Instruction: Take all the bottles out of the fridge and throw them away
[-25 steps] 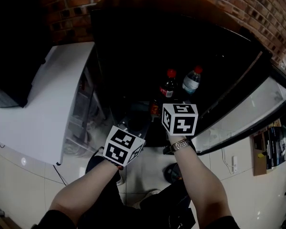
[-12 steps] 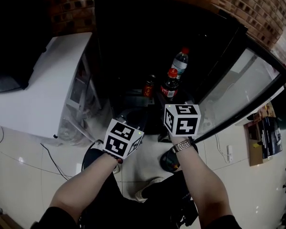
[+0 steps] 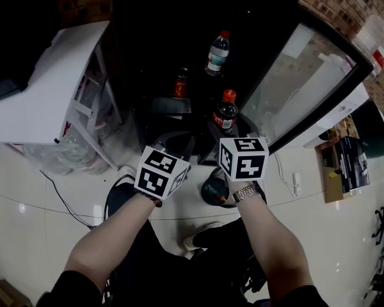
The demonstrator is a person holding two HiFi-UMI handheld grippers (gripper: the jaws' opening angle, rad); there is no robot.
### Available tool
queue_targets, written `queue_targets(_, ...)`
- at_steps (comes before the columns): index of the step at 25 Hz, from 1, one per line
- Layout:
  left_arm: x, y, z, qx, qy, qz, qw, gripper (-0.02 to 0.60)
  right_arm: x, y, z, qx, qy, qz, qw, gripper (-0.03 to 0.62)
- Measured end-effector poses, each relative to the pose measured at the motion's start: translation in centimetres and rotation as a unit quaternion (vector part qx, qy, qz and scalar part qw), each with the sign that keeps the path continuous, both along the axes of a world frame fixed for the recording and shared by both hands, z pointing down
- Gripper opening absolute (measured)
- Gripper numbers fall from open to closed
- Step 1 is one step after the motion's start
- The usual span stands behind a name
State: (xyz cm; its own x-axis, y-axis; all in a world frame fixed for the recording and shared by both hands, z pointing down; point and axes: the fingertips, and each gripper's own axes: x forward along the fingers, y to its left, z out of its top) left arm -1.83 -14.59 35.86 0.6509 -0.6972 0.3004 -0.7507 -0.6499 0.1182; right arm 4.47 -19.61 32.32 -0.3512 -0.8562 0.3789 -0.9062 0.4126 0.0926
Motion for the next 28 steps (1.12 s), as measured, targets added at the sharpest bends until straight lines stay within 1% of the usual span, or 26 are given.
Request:
queue_targets(5, 3.0, 3.1, 2.0, -0.018, -0.014, 0.005, 0.9997, 0.003, 3.8, 3.5, 2.8, -0.027, -0.005, 0.007, 1.0, 0.302)
queue_targets(13, 7.3, 6.6, 5.9, -0.054, -0.036, 0.024, 0.9976, 0.005, 8.8, 7.4, 9.6, -0.084, -0.021, 0.028, 0.996, 0.302)
queue_targets(20, 10.1, 7.7, 9.3, -0.076, -0.055, 0.039, 0.9948, 0.005, 12.1, 9.5, 15.9, -0.14, -0.028, 0.051, 0.988, 0.301)
queue_targets(28, 13.2, 7.5, 13.5, -0.105, -0.068, 0.064, 0.99, 0.004, 14.3, 10.9, 22.4, -0.195, -0.041, 0.071, 0.977, 0.301)
